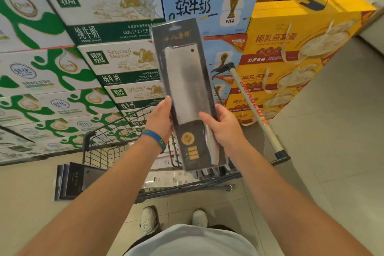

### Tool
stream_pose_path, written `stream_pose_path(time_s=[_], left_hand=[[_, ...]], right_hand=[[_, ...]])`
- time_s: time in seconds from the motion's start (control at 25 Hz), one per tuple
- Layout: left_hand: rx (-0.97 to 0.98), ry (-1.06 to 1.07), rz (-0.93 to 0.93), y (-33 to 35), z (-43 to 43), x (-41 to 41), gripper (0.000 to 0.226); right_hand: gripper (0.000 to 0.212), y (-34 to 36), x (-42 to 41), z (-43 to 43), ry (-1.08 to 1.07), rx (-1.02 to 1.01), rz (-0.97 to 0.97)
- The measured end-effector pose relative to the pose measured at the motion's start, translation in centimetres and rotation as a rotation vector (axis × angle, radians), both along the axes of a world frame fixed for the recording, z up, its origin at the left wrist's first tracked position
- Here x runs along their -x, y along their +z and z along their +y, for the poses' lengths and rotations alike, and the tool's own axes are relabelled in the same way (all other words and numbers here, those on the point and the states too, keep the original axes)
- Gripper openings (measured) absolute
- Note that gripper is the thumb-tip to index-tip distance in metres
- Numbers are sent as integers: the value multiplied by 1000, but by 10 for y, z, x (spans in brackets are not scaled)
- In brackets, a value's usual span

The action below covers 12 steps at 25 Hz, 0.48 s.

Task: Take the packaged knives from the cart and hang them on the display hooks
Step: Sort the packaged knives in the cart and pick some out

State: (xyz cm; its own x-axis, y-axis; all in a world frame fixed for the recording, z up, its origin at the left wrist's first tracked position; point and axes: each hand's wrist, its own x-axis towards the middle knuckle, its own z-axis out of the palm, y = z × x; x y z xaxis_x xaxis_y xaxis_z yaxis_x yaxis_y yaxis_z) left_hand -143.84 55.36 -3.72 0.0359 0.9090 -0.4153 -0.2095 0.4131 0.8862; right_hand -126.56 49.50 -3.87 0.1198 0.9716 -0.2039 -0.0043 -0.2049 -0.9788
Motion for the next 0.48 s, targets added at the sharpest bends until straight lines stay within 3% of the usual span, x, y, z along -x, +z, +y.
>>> stream_pose_path(time_s=[0.08,0.2,0.36,0.48], left_hand=[[23,-84,184,-9,-5,8,28],[133,-231,402,-34,-27,25,34],[135,-523,654,-69,-63,26,44],[-4,-418,751,-83,-72,30,31]], right_hand=[[10,2,-15,1,-166,-38,-156],[11,3,-43,15,-341,-13,-575],[23,-20,-51,31,-269,186,-937],[28,-36,-46,34,-238,244,-1051]])
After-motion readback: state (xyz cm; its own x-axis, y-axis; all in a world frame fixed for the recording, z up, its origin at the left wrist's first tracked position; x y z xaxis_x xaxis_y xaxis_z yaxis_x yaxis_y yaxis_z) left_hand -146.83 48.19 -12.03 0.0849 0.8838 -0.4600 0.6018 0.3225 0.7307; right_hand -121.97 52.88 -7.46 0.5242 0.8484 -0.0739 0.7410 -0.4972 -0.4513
